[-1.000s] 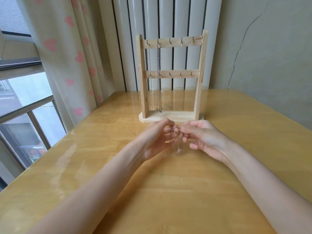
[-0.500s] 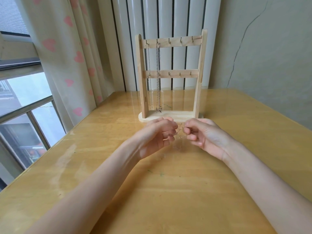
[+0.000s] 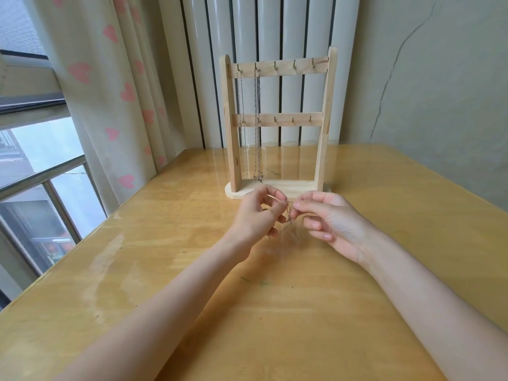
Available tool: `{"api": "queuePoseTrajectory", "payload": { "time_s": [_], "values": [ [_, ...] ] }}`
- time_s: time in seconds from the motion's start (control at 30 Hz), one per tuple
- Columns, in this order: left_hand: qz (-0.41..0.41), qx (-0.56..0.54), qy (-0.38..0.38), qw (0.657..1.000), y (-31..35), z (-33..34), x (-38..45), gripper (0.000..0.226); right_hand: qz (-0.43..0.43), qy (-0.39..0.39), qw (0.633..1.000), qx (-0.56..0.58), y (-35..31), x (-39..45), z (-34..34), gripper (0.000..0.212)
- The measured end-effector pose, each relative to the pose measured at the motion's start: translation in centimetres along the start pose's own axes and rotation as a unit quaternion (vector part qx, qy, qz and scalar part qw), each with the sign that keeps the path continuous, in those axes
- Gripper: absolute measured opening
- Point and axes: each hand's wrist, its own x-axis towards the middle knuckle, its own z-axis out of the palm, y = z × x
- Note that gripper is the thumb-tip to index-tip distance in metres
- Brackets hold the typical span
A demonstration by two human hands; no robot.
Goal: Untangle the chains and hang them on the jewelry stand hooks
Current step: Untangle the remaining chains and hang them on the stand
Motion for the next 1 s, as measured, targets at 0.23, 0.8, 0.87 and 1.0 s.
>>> {"api": "queuePoseTrajectory", "payload": {
  "time_s": [0.23,0.8,0.87,1.0],
  "values": [
    [-0.012,0.042,-0.007,0.999,-0.1,-0.2,0.0,0.005,-0.083,0.066,0.980,-0.168,0.0,-0.2,0.3,0.005],
    [0.099,0.230,0.029,0.968,-1.1,0.2,0.3,0.005,-0.135,0.097,0.967,-0.193,0.4,0.1,0.5,0.009],
    [0.043,0.171,0.004,0.984,-1.1,0.0,0.3,0.010,-0.145,0.106,0.964,-0.195,0.3,0.1,0.6,0.012],
    [-0.002,0.042,-0.021,0.999,-0.3,-0.4,0.0,0.014,-0.105,0.061,0.971,-0.204,0.1,-0.1,0.5,0.014]
  ]
}}
